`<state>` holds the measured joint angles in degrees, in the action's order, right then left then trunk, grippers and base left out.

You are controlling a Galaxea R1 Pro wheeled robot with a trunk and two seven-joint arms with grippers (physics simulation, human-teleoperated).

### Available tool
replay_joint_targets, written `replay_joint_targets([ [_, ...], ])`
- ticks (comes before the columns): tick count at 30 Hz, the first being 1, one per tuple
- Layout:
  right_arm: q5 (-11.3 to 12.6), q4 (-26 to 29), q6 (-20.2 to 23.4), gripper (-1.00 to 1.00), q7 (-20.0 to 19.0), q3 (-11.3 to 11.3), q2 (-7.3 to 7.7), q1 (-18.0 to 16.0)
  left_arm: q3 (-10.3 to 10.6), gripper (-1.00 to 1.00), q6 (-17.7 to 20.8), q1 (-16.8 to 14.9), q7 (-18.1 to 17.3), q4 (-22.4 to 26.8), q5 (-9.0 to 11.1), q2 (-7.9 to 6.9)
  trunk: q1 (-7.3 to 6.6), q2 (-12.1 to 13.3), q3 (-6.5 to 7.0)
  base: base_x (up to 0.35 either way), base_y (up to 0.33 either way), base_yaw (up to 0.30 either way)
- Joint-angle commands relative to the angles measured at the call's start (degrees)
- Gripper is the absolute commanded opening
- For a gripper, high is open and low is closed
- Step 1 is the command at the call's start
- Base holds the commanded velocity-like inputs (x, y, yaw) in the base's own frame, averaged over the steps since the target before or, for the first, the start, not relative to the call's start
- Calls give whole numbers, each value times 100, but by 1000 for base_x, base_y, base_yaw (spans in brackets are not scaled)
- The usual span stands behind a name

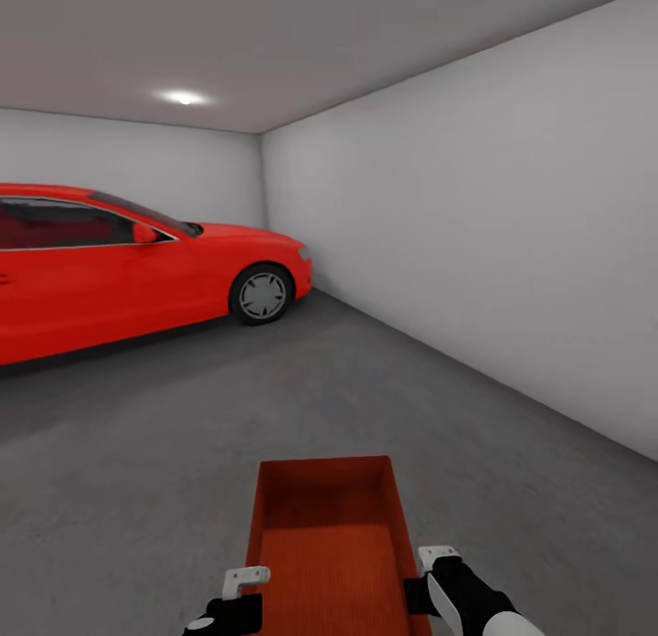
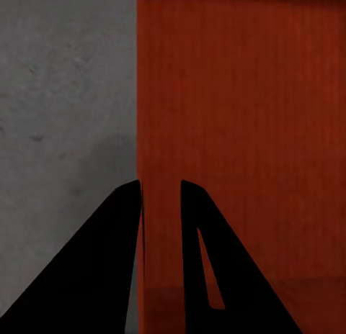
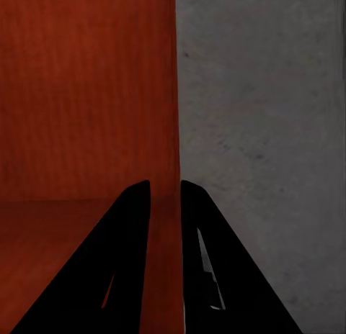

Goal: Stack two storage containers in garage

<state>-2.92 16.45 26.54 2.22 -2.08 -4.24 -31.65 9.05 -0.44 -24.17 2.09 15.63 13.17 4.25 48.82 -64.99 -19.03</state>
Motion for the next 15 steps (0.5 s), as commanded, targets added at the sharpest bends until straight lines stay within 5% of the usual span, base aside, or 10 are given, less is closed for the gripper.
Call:
replay_joint_targets([
  [1,134,24,18,-100,-345,-7,46,-8,71,-100,-1,0,-85,-7,107,-197,2,-4,-1,188,171,-253],
  [15,134,25,18,-100,-345,-6,46,-8,71,-100,-8,0,-86,-7,103,-189,2,-4,82,174,101,-245],
])
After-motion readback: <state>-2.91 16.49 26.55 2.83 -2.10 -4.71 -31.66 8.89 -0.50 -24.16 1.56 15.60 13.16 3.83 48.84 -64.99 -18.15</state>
